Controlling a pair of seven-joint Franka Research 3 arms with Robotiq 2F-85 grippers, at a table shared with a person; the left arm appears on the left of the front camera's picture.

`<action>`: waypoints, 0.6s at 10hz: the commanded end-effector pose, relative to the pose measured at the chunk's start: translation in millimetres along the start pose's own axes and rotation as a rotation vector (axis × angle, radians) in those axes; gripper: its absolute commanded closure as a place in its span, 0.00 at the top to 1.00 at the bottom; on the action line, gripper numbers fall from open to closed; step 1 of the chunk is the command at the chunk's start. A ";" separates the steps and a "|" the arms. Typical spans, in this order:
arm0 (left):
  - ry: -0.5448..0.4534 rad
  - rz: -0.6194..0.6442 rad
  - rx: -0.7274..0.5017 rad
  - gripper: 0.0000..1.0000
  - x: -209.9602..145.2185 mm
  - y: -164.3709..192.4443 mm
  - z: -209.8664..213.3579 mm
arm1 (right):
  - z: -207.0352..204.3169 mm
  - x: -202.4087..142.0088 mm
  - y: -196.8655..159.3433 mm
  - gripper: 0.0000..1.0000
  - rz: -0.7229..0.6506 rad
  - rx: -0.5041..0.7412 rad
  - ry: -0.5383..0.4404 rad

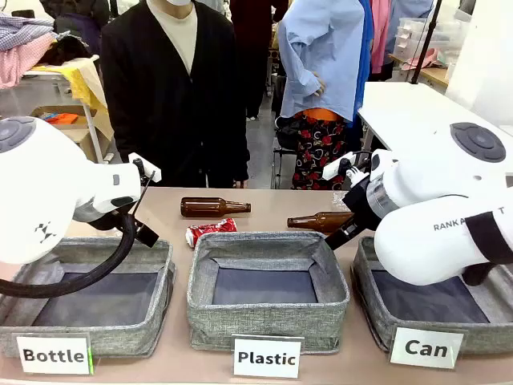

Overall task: Sort the can waste into the basket.
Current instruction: Pick up the can waste from the table and place it in the right Fabric basket.

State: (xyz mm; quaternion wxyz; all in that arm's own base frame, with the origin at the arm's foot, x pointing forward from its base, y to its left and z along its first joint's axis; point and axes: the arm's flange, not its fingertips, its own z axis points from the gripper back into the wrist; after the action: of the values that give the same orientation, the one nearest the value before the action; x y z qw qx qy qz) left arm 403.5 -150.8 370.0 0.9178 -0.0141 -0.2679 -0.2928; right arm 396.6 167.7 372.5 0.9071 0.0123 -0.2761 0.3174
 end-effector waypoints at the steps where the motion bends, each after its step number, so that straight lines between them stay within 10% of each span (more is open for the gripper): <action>1: 0.000 0.000 0.000 1.00 0.0 0.0 0.0 | 0.0 0.0 0.0 1.00 0.000 0.000 0.000; 6: 0.000 0.000 0.000 1.00 0.0 0.0 0.0 | 0.0 0.0 0.0 1.00 0.000 0.000 0.000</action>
State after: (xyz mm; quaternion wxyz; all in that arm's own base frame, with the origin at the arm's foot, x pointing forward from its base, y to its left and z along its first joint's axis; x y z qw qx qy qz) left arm 403.5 -150.8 370.0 0.9178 -0.0141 -0.2679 -0.2928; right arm 396.5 167.8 372.5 0.9070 0.0121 -0.2761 0.3177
